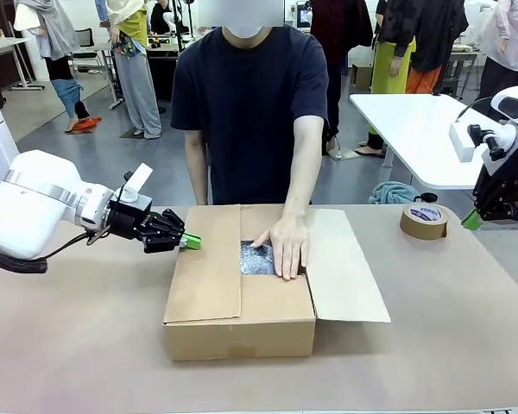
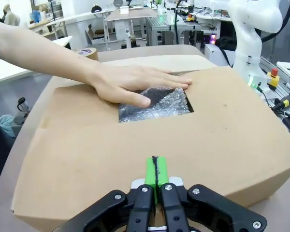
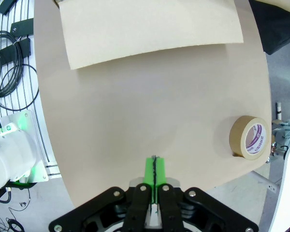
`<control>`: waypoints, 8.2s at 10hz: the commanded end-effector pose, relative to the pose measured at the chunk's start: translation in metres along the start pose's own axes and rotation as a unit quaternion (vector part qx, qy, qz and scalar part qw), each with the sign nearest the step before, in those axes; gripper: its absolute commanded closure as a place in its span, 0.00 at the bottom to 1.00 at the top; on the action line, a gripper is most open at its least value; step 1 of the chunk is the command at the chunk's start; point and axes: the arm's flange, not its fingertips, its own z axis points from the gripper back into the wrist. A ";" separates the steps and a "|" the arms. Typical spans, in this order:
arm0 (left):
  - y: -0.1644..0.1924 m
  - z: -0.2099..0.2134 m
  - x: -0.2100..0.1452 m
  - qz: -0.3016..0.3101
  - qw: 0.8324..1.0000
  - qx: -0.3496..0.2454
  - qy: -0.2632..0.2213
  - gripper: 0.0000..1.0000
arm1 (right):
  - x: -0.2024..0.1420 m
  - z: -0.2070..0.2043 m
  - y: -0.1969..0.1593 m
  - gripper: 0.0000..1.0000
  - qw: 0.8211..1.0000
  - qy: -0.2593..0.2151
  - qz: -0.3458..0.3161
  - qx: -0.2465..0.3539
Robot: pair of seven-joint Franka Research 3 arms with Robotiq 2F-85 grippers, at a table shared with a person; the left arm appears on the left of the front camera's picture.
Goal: Wrap the clocks to prevent damage.
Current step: Push the right (or left) flap of the Package Box to close it, then push the left (or right) flap of the Package Box to close it, then after the human seals the box with tape, release both hands from the side flaps of the Package Box.
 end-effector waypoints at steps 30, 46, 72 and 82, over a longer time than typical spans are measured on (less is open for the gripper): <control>-0.001 -0.002 -0.001 0.001 1.000 -0.002 0.000 1.00 | -0.044 -0.156 -0.083 0.99 0.921 -0.373 0.069 0.095; -0.001 -0.002 -0.001 0.001 1.000 -0.002 0.000 1.00 | -0.008 -0.250 -0.104 0.99 0.817 -0.537 -0.043 0.204; -0.001 -0.002 -0.001 0.001 1.000 -0.002 0.000 1.00 | 0.107 -0.306 -0.074 0.99 0.773 -0.586 0.003 0.243; -0.001 -0.002 -0.001 0.001 1.000 -0.002 0.000 1.00 | 0.107 -0.306 -0.074 0.99 0.773 -0.586 0.003 0.243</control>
